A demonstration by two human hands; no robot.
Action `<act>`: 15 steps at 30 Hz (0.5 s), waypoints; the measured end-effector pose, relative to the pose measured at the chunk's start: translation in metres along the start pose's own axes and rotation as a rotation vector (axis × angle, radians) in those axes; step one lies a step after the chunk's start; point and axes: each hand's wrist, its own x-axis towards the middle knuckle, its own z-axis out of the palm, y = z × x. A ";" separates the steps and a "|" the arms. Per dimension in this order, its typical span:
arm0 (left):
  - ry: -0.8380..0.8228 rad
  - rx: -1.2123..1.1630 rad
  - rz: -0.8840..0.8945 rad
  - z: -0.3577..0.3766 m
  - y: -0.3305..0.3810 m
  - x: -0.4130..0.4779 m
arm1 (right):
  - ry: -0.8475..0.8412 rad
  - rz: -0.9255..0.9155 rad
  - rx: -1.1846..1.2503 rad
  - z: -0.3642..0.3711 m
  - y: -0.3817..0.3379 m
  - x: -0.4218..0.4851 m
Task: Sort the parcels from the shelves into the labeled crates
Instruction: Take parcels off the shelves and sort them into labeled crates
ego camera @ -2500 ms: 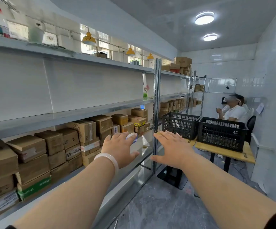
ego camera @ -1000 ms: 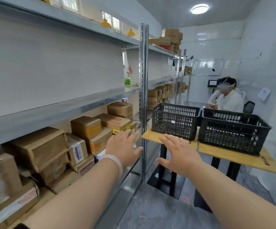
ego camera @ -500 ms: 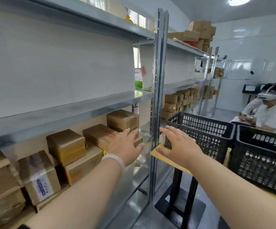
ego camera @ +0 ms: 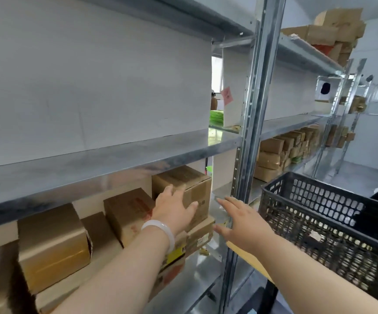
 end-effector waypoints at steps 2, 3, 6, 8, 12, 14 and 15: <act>-0.041 -0.024 -0.052 0.001 -0.003 0.024 | -0.004 0.006 0.038 0.002 0.007 0.034; -0.052 -0.029 -0.073 0.001 -0.004 0.036 | -0.001 0.012 0.051 0.002 0.011 0.052; -0.021 -0.040 -0.155 0.001 -0.006 0.068 | -0.012 0.035 0.099 0.004 0.019 0.102; 0.007 -0.047 -0.217 0.005 -0.006 0.080 | -0.020 0.031 0.176 0.011 0.022 0.130; -0.002 -0.103 -0.352 0.023 -0.007 0.090 | -0.030 0.051 0.372 0.030 0.023 0.174; -0.023 -0.212 -0.432 0.031 -0.007 0.095 | -0.014 0.112 0.502 0.038 0.024 0.192; -0.024 -0.272 -0.464 0.034 -0.006 0.097 | -0.019 0.153 0.579 0.042 0.025 0.199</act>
